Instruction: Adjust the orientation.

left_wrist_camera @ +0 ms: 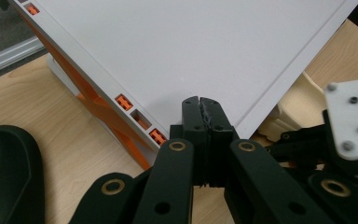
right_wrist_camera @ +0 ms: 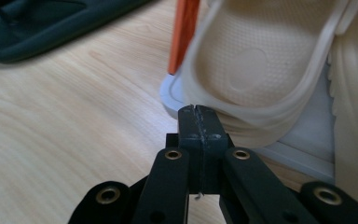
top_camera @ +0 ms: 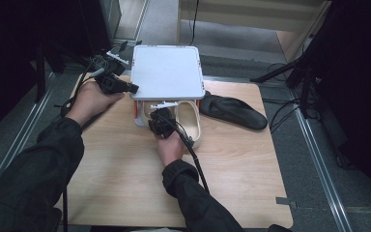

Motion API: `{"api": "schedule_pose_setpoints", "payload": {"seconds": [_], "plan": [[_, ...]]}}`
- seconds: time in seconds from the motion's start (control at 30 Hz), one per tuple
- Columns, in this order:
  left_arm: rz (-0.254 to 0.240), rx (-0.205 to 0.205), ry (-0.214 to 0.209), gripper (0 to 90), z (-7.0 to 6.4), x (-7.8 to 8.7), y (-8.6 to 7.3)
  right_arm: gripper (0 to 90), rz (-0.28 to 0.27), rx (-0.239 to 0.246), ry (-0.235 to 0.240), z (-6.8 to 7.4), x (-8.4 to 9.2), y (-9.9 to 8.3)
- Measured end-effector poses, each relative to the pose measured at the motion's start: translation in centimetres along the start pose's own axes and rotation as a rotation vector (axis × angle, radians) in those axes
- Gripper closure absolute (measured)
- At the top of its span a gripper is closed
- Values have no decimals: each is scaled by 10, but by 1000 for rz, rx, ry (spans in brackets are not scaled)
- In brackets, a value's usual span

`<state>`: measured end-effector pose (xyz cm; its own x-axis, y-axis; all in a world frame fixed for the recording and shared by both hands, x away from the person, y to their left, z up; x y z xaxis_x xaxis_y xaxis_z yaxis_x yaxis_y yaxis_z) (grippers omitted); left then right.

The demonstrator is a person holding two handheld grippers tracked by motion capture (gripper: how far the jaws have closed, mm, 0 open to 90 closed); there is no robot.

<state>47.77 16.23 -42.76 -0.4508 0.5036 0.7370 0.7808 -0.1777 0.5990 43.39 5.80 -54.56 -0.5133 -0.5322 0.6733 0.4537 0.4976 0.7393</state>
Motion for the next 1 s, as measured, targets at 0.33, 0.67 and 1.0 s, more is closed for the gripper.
{"api": "schedule_pose_setpoints", "payload": {"seconds": [0.33, 0.67, 1.0], "plan": [[8, -6, 5, 900, -2, 0, -1, 900, -39, 64, 85, 9, 45, -6], [4, -3, -5, 900, -1, 0, -1, 900, -68, 59, 100, 1, 78, -39], [-3, -1, -7, 900, -1, 0, -1, 900, -64, 41, 63, -21, 102, -72]]}}
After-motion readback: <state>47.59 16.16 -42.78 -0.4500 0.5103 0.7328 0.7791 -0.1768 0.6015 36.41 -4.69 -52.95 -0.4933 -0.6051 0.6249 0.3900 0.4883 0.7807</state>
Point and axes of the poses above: each handheld gripper's, and its own axes: x roughly backward along the jaws, y roughly out of its top, z roughly to its left, the point moved 8 cm from there along -x, roughly forward along the jaws, and after that the axes turned 15 degrees about x, right-handed, at the moved point
